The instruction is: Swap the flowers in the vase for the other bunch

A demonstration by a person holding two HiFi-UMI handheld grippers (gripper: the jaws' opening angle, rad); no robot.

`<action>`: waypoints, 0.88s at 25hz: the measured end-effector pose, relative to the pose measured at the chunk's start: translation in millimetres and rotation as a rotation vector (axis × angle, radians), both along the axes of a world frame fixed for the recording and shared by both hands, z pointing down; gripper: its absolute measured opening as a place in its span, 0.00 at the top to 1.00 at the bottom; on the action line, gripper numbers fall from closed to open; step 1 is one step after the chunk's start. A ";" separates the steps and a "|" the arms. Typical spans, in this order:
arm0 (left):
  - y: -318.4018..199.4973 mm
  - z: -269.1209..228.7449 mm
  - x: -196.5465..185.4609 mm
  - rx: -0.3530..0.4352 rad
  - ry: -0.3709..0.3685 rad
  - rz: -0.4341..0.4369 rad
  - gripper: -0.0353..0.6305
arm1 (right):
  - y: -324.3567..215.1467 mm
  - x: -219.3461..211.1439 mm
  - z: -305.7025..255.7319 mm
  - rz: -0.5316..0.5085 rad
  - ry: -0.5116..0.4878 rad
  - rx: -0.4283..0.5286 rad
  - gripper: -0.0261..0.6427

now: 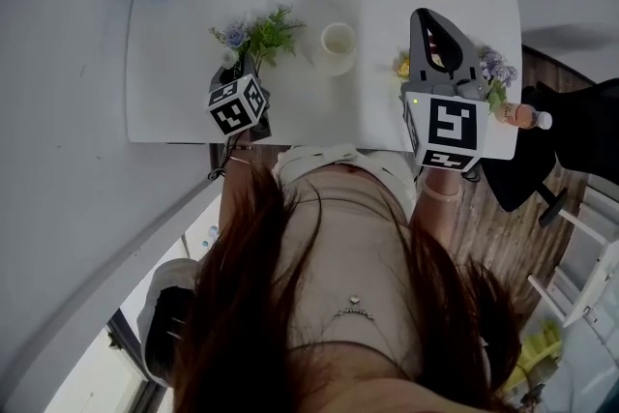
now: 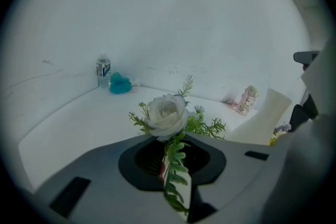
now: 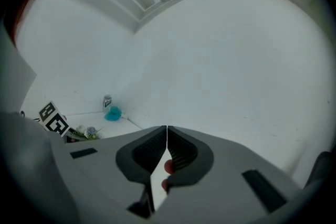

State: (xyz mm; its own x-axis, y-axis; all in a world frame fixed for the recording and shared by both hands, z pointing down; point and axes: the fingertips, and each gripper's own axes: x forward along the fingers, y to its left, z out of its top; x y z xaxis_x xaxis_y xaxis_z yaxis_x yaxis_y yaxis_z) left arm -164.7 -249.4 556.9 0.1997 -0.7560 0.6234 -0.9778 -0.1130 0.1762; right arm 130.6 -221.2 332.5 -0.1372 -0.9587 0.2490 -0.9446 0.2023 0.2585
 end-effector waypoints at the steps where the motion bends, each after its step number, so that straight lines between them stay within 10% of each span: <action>1: 0.6 0.5 0.9 -0.003 0.001 0.010 0.86 | 1.2 -2.1 -1.3 0.000 -0.001 0.003 0.92; 22: 36.2 -22.6 1.6 0.041 0.037 0.240 0.75 | 74.6 -51.3 -14.0 0.134 -0.048 0.035 0.92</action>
